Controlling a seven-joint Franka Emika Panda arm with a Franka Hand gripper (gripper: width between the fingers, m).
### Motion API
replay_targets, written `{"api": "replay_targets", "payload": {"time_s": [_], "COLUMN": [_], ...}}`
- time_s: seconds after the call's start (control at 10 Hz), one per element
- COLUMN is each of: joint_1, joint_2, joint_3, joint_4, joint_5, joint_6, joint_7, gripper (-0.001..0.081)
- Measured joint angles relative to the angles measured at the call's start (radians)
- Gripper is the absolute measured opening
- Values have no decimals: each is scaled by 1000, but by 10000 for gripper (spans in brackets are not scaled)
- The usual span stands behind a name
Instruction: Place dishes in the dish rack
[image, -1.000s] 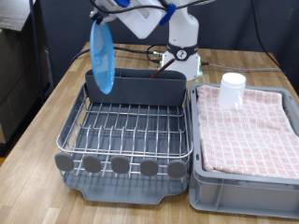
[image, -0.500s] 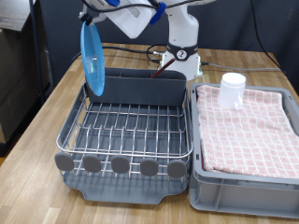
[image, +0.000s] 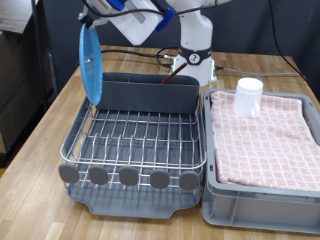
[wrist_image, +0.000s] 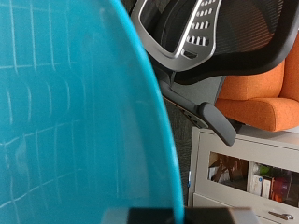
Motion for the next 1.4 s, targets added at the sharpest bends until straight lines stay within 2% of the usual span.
{"api": "replay_targets", "payload": {"time_s": [0.7, 1.4], "joint_1": [0, 0], "joint_2": [133, 180], "joint_3": [-6, -5], "joint_4": [-13, -80], "joint_5": [7, 8], "joint_6": [62, 132], "joint_7": [97, 207], "gripper": [19, 19]}}
